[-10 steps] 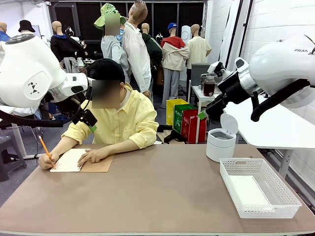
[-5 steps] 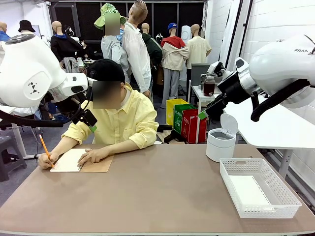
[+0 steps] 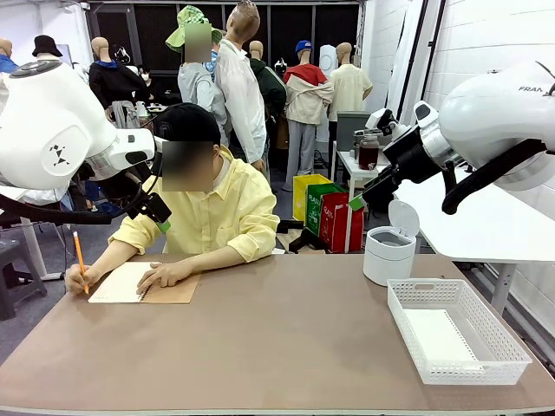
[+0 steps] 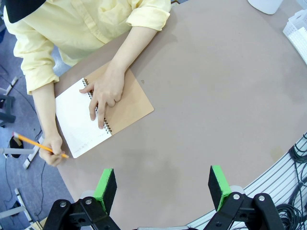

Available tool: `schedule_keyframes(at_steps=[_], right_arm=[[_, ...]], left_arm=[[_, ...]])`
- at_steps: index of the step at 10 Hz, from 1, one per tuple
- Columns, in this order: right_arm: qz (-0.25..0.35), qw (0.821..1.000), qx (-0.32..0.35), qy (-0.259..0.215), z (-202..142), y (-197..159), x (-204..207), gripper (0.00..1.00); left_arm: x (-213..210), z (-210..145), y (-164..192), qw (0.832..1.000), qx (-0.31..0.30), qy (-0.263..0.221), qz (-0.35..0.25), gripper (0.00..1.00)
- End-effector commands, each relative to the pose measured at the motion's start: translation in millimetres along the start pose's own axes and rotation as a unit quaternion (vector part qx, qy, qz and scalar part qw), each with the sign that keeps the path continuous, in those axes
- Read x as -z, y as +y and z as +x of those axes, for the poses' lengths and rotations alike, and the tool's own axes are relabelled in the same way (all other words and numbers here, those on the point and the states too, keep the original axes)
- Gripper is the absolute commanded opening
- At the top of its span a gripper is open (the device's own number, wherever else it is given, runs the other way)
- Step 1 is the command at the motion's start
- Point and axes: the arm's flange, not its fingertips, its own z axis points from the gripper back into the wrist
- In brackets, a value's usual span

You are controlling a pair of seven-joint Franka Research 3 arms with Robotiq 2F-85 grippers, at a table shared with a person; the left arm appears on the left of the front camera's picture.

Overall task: Sort the paper based on its condition.
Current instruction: If a person hands you a paper, place it in the Organizing basket , and if it's crumpled, put it in the Trash can.

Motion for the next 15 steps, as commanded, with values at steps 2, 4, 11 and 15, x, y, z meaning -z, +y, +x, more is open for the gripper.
schedule_keyframes(at_steps=[2,4,11,15], right_arm=[[0.002,1.000,-0.004,0.004,-1.1,0.2,0.7,1.00],[0.002,1.000,-0.004,0.004,-1.1,0.2,0.7,1.00],[0.002,1.000,-0.004,0.004,-1.1,0.2,0.7,1.00],[0.002,1.000,-0.004,0.004,-1.1,0.2,0.7,1.00]], left_arm=[[-0.3,-0.1,0.6,1.000,0.000,-0.003,-0.001,1.00],[-0.3,-0.1,0.6,1.000,0.000,-0.003,-0.001,1.00],[-0.3,-0.1,0.6,1.000,0.000,-0.003,-0.001,1.00],[-0.3,-0.1,0.6,1.000,0.000,-0.003,-0.001,1.00]])
